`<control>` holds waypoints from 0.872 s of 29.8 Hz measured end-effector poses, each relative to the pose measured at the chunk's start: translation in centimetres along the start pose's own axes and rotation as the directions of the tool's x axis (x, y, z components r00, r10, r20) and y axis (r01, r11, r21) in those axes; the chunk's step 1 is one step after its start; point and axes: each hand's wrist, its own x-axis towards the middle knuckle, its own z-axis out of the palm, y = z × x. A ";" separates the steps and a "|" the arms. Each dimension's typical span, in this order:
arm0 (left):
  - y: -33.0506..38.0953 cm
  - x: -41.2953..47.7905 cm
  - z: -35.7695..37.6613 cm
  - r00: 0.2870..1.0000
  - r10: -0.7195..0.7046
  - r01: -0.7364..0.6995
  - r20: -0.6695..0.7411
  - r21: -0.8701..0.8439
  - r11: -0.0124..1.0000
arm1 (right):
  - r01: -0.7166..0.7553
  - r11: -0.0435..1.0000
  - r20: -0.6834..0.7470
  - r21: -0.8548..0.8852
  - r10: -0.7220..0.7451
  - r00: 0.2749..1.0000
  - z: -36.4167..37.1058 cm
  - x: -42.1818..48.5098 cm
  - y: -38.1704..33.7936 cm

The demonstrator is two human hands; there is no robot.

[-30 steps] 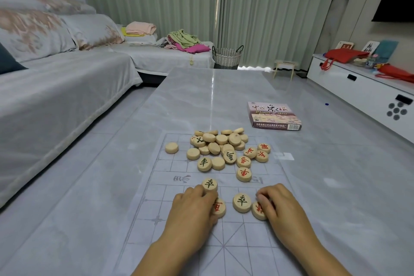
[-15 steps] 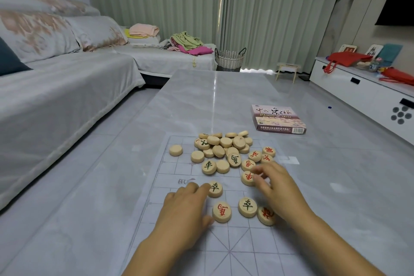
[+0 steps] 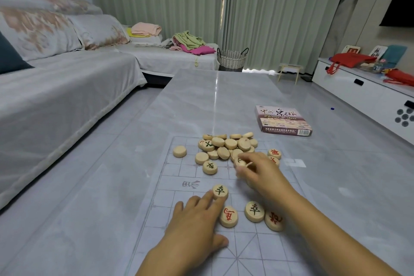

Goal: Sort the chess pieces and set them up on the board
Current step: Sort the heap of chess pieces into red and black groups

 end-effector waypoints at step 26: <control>-0.5 -0.4 -1.0 0.996 -0.087 0.087 0.008 -0.037 0.995 | -0.094 0.961 -0.152 0.259 0.136 0.979 -1.2 -2.8 2.2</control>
